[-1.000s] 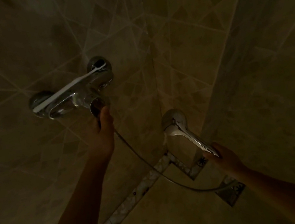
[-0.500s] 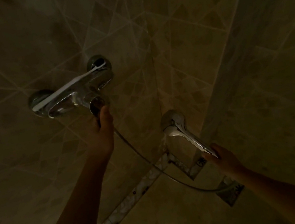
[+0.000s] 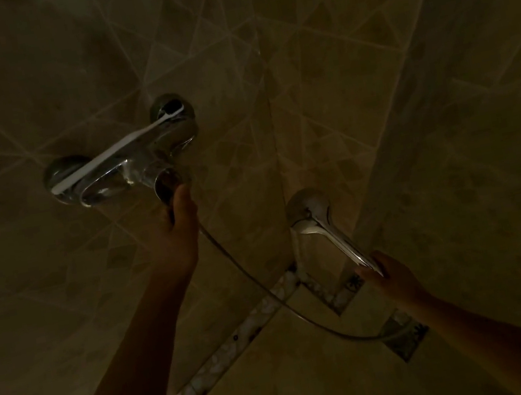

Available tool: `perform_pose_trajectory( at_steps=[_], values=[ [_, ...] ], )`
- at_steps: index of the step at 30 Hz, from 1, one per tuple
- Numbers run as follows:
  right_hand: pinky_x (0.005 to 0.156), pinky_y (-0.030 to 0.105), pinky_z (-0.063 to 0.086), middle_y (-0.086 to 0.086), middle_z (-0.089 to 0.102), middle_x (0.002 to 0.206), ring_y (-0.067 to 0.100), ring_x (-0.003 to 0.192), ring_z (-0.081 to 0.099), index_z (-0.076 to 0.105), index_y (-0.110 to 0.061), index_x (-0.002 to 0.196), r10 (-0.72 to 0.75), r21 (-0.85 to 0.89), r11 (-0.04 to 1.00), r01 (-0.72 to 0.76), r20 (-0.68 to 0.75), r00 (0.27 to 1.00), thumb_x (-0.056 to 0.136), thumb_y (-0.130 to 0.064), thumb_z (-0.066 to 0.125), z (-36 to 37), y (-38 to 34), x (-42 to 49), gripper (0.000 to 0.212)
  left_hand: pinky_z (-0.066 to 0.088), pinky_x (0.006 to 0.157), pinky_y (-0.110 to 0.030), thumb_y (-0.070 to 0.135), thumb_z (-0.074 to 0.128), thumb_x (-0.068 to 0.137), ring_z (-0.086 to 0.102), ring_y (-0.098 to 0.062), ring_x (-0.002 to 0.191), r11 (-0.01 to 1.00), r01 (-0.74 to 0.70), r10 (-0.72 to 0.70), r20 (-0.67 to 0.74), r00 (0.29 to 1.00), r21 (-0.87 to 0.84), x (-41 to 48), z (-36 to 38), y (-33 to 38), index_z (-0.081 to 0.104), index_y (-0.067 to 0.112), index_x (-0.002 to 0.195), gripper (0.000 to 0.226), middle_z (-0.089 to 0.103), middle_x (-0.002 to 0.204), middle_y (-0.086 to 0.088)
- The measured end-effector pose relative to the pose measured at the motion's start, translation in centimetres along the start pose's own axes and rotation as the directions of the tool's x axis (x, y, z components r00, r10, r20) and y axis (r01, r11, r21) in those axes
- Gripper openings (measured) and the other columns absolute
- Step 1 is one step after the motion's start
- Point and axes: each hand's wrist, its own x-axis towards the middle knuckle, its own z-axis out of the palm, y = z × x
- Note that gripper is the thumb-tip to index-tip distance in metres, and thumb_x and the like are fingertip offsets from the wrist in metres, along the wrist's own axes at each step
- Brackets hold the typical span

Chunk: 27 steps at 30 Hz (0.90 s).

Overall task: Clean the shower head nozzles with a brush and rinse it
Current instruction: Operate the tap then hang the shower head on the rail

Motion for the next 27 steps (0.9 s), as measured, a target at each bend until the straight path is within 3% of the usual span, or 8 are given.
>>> perform_pose_trajectory(
  at_steps=[3, 5, 7, 9, 14, 18, 23, 27],
  values=[
    [0.071, 0.028, 0.039, 0.004, 0.06, 0.086, 0.024, 0.086, 0.06, 0.059, -0.013, 0.094, 0.012, 0.021, 1.0, -0.012, 0.002, 1.0, 0.087, -0.026, 0.064, 0.0, 0.0, 0.0, 0.015, 0.044, 0.089, -0.059, 0.041, 0.032, 0.098, 0.057, -0.047, 0.092, 0.999, -0.037, 0.037, 0.005, 0.999, -0.008, 0.0, -0.1, -0.1, 0.056, 0.009, 0.08, 0.043, 0.054, 0.076, -0.024],
    [0.069, 0.028, 0.039, 0.002, 0.058, 0.08, 0.023, 0.082, 0.06, 0.057, -0.015, 0.089, 0.018, 0.024, 1.0, -0.018, -0.004, 1.0, 0.086, -0.027, 0.064, 0.1, 0.3, 0.1, 0.014, 0.046, 0.087, -0.06, 0.041, 0.033, 0.097, 0.053, -0.053, 0.094, 0.999, -0.042, 0.042, -0.001, 0.999, 0.003, 0.2, -0.1, -0.4, 0.058, 0.01, 0.083, 0.043, 0.057, 0.078, -0.022],
    [0.069, 0.028, 0.039, 0.002, 0.058, 0.081, 0.023, 0.081, 0.058, 0.06, -0.011, 0.093, 0.023, 0.012, 1.0, -0.022, -0.007, 1.0, 0.087, -0.028, 0.064, 0.1, 0.4, 0.1, 0.019, 0.048, 0.066, -0.04, 0.041, 0.033, 0.097, 0.056, -0.032, 0.069, 0.998, -0.057, 0.057, 0.0, 0.998, -0.006, 0.5, -0.2, -0.9, 0.055, 0.018, 0.072, 0.041, 0.053, 0.067, -0.009],
    [0.065, 0.025, 0.038, 0.002, 0.056, 0.08, 0.022, 0.08, 0.056, 0.059, -0.01, 0.093, 0.023, 0.007, 1.0, -0.023, -0.01, 1.0, 0.087, -0.027, 0.064, 0.2, 0.4, 0.1, 0.019, 0.032, 0.052, -0.026, 0.041, 0.034, 0.097, 0.039, -0.008, 0.05, 0.998, -0.064, 0.064, 0.018, 0.998, -0.009, 0.8, -0.3, -1.3, 0.044, 0.025, 0.062, 0.04, 0.037, 0.059, 0.002],
    [0.053, 0.011, 0.034, -0.006, 0.05, 0.068, 0.015, 0.067, 0.052, 0.053, -0.015, 0.08, 0.031, 0.026, 0.999, -0.031, 0.005, 1.0, 0.089, -0.027, 0.06, 0.3, -0.3, 0.0, 0.017, 0.025, 0.045, -0.022, 0.041, 0.037, 0.094, 0.032, -0.002, 0.041, 0.994, -0.104, 0.105, 0.02, 0.994, -0.041, 1.6, -0.3, -2.2, 0.042, 0.026, 0.059, 0.039, 0.033, 0.056, 0.002],
    [0.051, 0.013, 0.032, -0.006, 0.047, 0.062, 0.007, 0.058, 0.047, 0.045, -0.028, 0.065, 0.054, 0.073, 0.996, -0.054, 0.007, 0.999, 0.091, -0.031, 0.057, 0.2, -1.0, -0.5, 0.029, 0.031, 0.043, -0.009, 0.026, 0.034, 0.1, 0.039, 0.001, 0.039, 0.988, -0.155, 0.156, -0.037, 0.987, 0.014, 1.9, 0.2, -3.0, 0.042, 0.025, 0.062, 0.038, 0.033, 0.057, 0.001],
    [0.053, 0.021, 0.034, -0.004, 0.047, 0.057, 0.008, 0.052, 0.044, 0.048, -0.026, 0.061, 0.11, 0.179, 0.977, -0.114, 0.03, 0.993, 0.088, -0.037, 0.06, -0.3, -1.2, -1.6, 0.031, 0.029, 0.051, -0.023, 0.037, 0.034, 0.098, 0.038, 0.0, 0.047, 0.99, -0.133, 0.136, -0.064, 0.989, 0.043, 1.8, 0.3, -3.3, 0.044, 0.03, 0.065, 0.036, 0.036, 0.06, 0.005],
    [0.045, 0.014, 0.033, -0.009, 0.05, 0.054, -0.001, 0.041, 0.047, 0.056, -0.024, 0.066, 0.155, 0.279, 0.946, -0.167, 0.066, 0.986, 0.082, -0.024, 0.071, -0.7, -1.2, -3.1, 0.021, 0.039, 0.062, -0.035, 0.053, 0.036, 0.091, 0.048, -0.012, 0.06, 0.988, -0.134, 0.138, -0.052, 0.989, 0.072, 1.0, -0.1, -2.8, 0.054, 0.036, 0.07, 0.033, 0.047, 0.067, 0.004]
  ],
)
